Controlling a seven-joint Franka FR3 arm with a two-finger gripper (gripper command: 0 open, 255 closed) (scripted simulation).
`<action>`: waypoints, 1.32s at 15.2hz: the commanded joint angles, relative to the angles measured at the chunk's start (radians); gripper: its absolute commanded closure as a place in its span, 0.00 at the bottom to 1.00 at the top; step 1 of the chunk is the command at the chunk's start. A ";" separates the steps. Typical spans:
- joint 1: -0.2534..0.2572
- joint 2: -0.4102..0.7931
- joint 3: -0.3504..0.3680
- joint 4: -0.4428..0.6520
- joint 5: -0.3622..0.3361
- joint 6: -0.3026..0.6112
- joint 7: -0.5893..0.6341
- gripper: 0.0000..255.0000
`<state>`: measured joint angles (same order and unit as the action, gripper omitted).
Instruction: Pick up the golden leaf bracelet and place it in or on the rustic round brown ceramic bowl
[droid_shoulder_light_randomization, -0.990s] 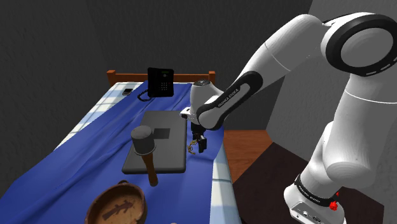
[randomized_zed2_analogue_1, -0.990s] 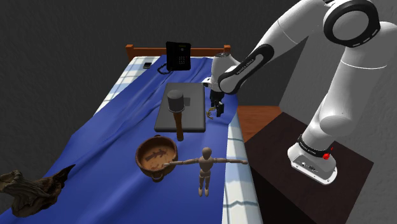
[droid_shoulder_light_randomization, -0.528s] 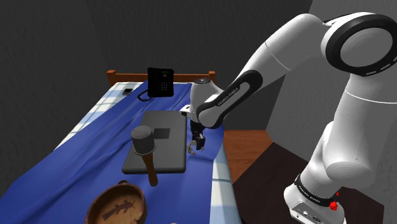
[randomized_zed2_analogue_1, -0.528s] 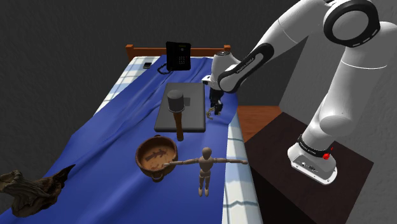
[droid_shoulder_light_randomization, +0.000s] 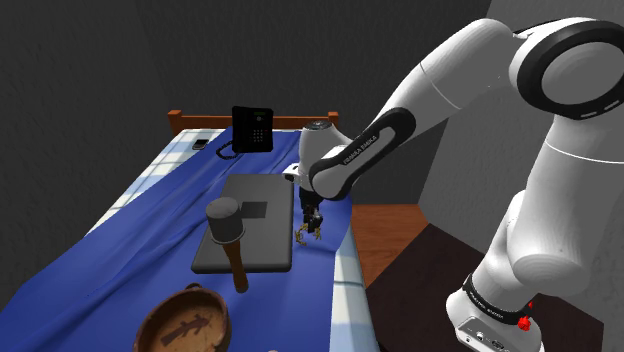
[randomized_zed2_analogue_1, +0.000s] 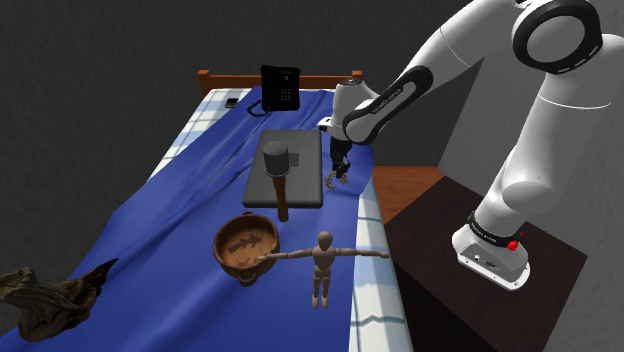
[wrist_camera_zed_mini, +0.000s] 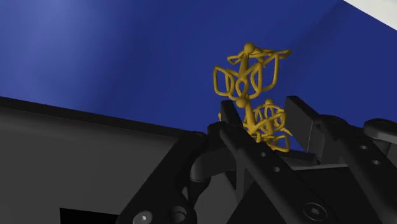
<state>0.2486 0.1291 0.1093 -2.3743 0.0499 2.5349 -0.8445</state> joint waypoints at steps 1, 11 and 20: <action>0.004 0.012 0.004 -0.006 0.002 -0.015 0.001 1.00; 0.003 -0.061 0.005 0.013 0.008 -0.105 0.000 0.00; 0.189 0.095 -0.022 0.088 -0.444 -0.062 0.955 0.00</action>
<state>0.4351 0.2143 0.0914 -2.2856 -0.3833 2.4629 0.0938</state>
